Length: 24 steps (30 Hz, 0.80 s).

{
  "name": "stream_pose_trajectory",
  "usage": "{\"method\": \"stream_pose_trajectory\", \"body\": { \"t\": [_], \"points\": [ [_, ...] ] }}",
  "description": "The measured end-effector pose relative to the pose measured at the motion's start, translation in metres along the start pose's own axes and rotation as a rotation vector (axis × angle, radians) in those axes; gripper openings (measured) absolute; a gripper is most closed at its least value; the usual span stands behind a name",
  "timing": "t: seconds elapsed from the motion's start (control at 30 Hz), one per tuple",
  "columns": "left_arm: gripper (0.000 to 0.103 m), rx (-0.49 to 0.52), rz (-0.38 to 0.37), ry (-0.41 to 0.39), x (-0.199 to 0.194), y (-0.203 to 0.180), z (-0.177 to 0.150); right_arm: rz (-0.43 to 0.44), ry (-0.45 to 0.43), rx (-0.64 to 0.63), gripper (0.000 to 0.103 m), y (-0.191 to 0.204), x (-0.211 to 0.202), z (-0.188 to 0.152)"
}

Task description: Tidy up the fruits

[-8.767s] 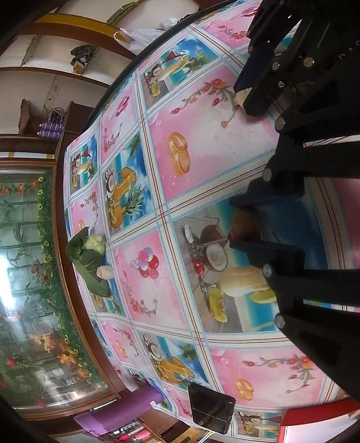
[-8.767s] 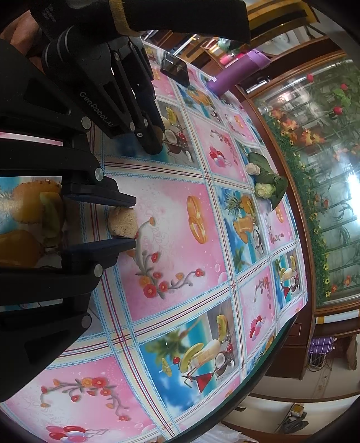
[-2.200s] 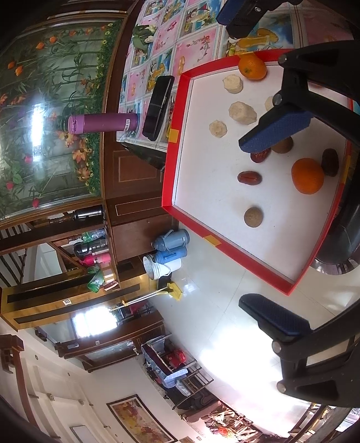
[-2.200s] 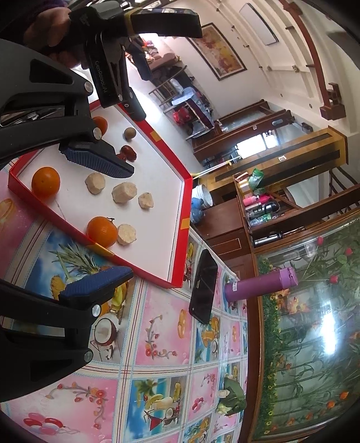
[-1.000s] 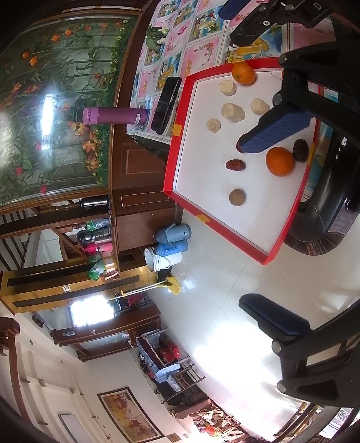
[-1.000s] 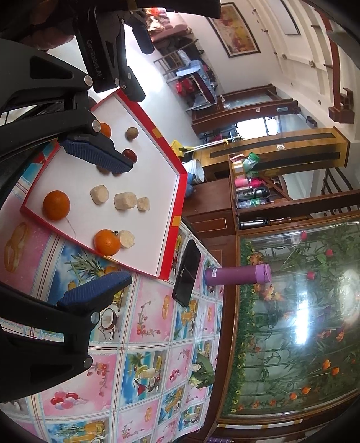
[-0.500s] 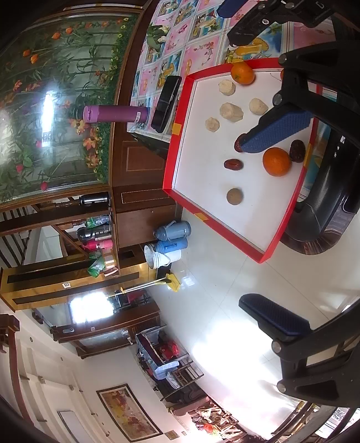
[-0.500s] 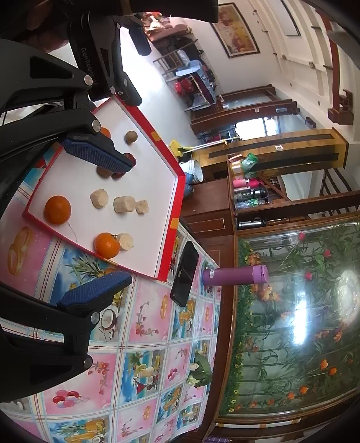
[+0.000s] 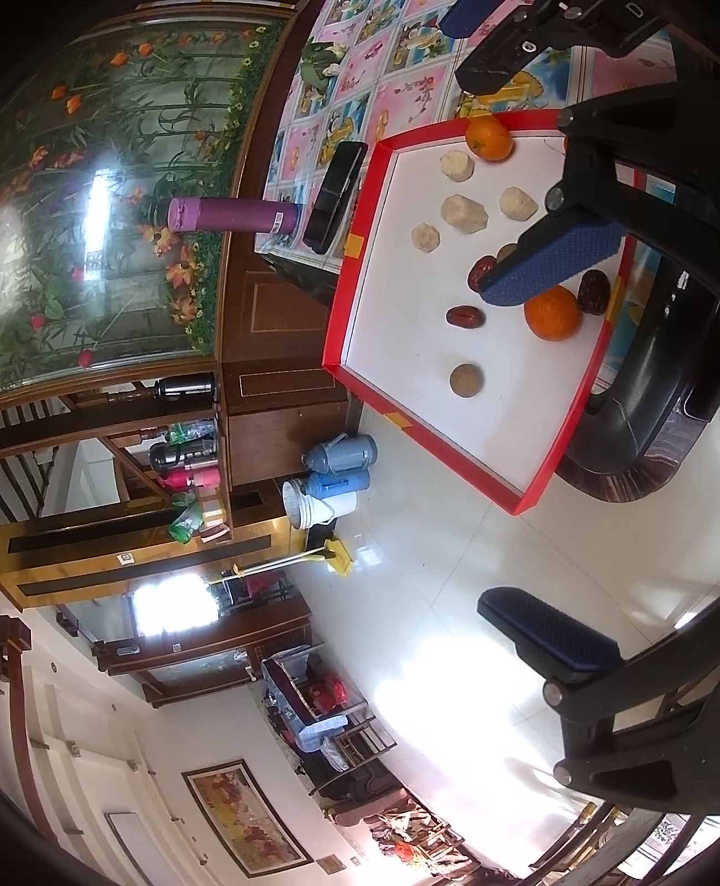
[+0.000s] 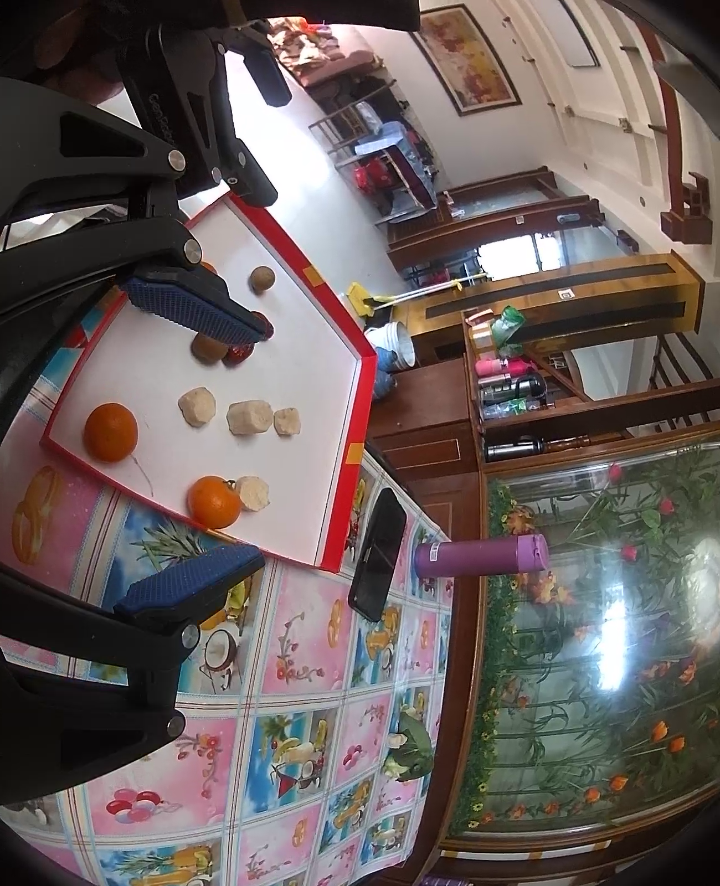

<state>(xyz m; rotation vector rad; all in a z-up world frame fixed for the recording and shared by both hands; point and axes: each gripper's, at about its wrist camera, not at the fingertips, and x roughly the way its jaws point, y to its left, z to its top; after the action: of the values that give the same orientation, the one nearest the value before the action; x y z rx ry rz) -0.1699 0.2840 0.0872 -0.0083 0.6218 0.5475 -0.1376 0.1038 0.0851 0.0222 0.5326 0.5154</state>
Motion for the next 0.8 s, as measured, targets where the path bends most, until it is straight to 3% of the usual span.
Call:
{"method": "stream_pose_trajectory", "body": {
  "t": [0.8],
  "points": [
    [0.103, 0.020, -0.041, 0.019, 0.0056, -0.0018, -0.0066, -0.001, 0.012, 0.014, 0.074, 0.0011, 0.0008, -0.0026]
  ]
}}
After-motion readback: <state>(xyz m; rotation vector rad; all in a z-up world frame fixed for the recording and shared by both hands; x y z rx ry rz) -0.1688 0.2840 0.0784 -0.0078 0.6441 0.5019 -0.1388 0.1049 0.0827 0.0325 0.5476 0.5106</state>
